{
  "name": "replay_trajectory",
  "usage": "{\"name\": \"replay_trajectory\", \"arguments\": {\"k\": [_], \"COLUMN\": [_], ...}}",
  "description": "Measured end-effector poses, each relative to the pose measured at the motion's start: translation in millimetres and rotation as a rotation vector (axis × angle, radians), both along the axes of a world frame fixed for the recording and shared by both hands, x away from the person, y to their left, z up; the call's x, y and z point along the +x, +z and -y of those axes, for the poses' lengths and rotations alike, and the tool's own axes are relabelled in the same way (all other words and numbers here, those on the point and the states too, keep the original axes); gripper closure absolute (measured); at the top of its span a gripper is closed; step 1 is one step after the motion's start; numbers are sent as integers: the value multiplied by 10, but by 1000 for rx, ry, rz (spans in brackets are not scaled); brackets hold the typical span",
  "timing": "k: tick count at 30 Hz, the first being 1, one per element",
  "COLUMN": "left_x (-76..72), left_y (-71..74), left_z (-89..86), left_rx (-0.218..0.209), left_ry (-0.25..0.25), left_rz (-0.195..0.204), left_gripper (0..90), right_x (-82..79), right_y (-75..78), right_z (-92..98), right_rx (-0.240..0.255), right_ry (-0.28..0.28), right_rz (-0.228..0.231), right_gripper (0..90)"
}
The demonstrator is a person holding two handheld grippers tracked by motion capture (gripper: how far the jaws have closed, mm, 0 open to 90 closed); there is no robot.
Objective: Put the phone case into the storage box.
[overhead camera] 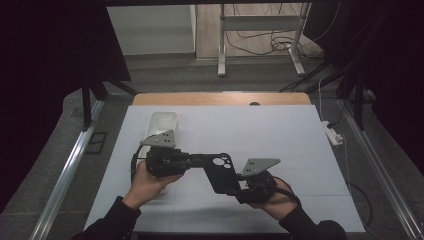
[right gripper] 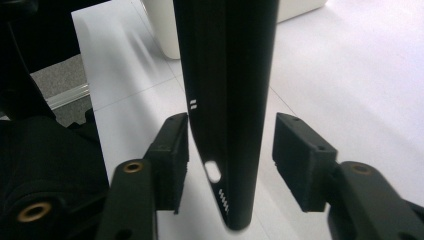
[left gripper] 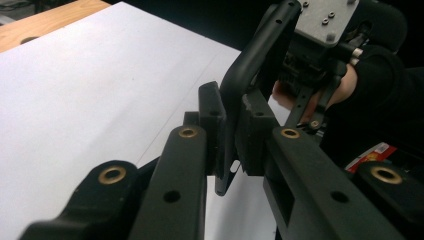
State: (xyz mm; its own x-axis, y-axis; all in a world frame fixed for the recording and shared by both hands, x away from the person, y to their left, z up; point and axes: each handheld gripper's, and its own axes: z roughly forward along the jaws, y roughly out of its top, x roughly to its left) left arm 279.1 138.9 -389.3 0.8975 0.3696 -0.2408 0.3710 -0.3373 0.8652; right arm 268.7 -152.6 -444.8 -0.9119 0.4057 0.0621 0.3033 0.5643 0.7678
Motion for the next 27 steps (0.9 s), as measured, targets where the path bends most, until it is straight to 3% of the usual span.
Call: {"name": "replay_trajectory", "arguments": {"k": [14,21,27], "left_x": [43,69,100], "left_y": [39,85,85], "left_z": [-116,-277,-387], "left_rx": [52,51,65], "left_ry": [24,54,72], "left_rz": [30,30,34], "left_gripper": [820,820,820], "right_x": [-7,2,-29], "right_y": [-14,-11,-20], "right_z": [111,173,267], "right_rx": [-29,-42,-88], "right_ry": [-76,-111,-139], "right_rz": [-15,-39,-19], "right_gripper": [197,125,85]}}
